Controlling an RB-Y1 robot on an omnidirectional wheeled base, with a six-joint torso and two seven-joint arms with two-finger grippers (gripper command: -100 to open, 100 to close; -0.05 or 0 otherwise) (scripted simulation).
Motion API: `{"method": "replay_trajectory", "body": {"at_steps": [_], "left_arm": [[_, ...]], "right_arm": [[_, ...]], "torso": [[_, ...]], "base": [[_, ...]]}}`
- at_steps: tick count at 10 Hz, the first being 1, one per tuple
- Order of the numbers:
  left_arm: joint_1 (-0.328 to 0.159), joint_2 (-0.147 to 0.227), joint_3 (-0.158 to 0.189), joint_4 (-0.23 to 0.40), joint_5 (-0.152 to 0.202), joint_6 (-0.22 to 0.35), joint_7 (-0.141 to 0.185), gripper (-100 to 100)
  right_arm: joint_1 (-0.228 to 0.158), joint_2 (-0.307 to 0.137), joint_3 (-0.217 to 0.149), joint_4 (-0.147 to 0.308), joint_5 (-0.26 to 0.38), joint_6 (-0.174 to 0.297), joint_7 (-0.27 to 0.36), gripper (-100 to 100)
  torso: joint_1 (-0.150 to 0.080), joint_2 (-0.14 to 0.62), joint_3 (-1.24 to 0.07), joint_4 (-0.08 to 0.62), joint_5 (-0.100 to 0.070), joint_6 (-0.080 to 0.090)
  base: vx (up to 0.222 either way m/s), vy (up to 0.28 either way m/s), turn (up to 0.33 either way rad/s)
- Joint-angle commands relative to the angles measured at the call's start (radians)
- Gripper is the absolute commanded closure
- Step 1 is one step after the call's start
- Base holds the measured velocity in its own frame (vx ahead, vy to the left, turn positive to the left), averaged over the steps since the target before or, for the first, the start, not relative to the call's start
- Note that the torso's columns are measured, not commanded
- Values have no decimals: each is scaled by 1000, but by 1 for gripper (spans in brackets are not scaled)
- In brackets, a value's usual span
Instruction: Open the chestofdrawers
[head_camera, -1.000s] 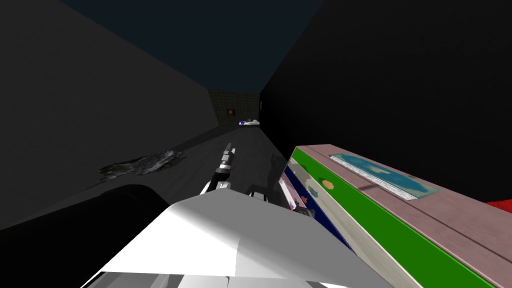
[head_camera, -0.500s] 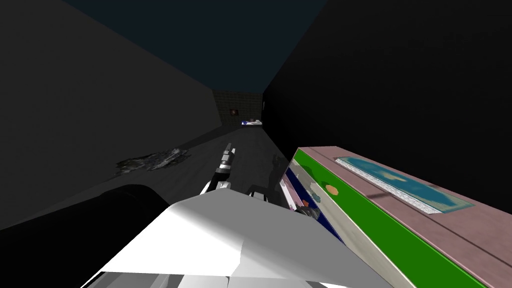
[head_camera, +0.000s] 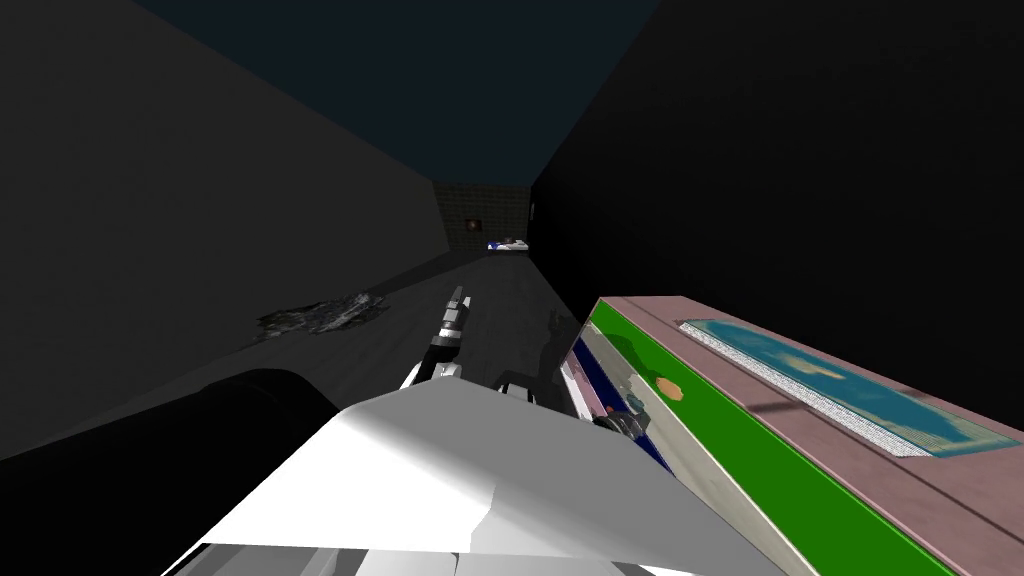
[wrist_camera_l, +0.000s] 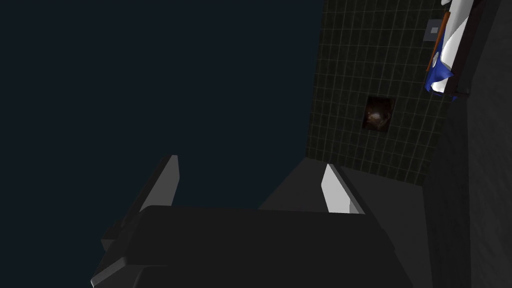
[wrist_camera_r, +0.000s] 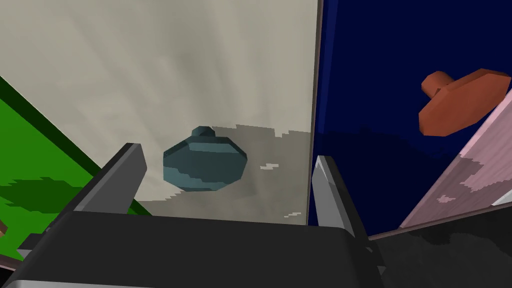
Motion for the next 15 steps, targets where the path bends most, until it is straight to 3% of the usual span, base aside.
{"method": "replay_trajectory", "body": {"at_steps": [1, 2, 9, 11, 12, 15], "left_arm": [[0, 0, 0, 0, 0, 0, 0, 0], [0, 0, 0, 0, 0, 0, 0, 0], [0, 0, 0, 0, 0, 0, 0, 0], [0, 0, 0, 0, 0, 0, 0, 0], [0, 0, 0, 0, 0, 0, 0, 0], [0, 0, 0, 0, 0, 0, 0, 0]], "right_arm": [[81, -1, -70, -76, 34, 1, 11, -100], [81, -1, -70, -76, 34, 1, 11, -100], [271, -4, -234, -252, 114, 4, 37, -100], [257, -3, -229, -227, 113, 3, 25, -100], [217, -3, -187, -202, 91, 3, 30, 100], [190, -3, -164, -176, 80, 3, 26, 100]], "torso": [[0, -1, 0, 0, 0, -1], [-2, -2, -1, 0, 0, 0], [-4, -2, -1, 0, -1, -1], [-2, 0, 0, 0, 0, 0], [0, 1, 1, 0, 0, 0], [-11, -3, 0, -4, -10, 0]], "base": [[52, -37, 246], [31, -26, 54], [28, -25, 158], [17, -16, 20], [-24, 11, -272], [-30, 30, -88]]}}
